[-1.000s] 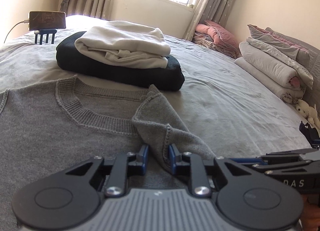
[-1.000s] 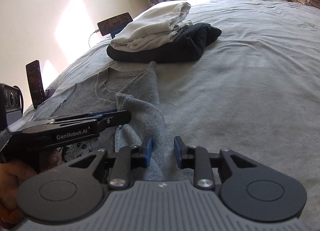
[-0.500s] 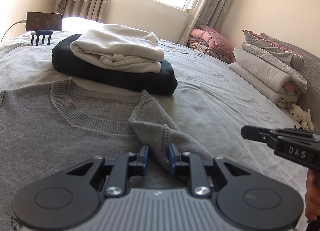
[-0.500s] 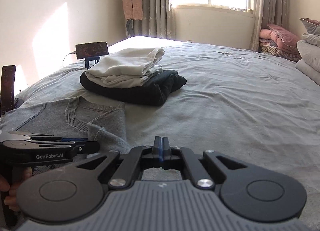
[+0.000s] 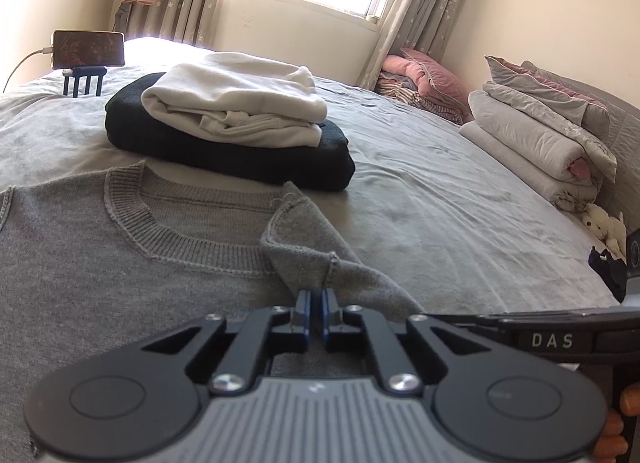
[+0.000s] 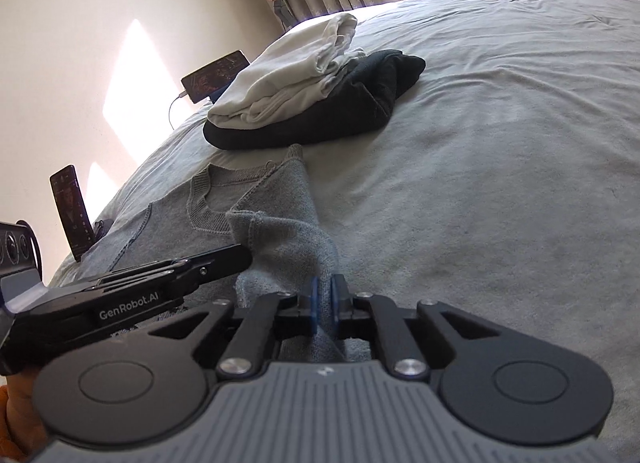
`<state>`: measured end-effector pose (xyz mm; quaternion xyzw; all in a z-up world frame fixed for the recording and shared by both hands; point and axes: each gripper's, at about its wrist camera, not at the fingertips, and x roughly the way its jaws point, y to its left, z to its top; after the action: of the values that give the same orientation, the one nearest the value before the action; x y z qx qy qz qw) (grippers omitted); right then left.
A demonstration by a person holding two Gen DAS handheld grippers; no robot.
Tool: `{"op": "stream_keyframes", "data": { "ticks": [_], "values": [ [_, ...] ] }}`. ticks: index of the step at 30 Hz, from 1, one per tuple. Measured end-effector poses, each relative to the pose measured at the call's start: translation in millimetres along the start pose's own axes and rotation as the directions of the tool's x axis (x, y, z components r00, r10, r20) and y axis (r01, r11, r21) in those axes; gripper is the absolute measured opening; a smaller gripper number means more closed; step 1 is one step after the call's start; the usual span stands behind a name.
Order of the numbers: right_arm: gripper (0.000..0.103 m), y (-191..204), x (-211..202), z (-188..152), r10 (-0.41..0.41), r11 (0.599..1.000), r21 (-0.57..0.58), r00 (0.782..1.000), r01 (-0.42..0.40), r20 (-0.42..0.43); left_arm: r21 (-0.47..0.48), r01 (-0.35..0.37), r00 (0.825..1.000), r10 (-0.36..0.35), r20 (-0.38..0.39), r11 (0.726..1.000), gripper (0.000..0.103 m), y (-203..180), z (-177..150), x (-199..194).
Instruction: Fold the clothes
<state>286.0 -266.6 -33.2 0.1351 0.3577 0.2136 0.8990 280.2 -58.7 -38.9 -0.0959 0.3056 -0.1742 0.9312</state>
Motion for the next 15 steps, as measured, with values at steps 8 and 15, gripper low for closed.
{"op": "stream_keyframes", "data": {
  "ticks": [8,15],
  "values": [
    [0.005,2.7,-23.7,8.4,-0.145,0.987,-0.053,0.981,0.153,0.128,-0.018,0.011,1.000,-0.011,-0.007,1.000,0.014,1.3,1.4,-1.0],
    [0.005,-9.1,-42.6,15.9,-0.310,0.943,-0.039,0.917,0.329,0.250,-0.027,0.019,1.000,-0.020,-0.010,0.999,0.021,1.9,1.9,-1.8]
  ]
}}
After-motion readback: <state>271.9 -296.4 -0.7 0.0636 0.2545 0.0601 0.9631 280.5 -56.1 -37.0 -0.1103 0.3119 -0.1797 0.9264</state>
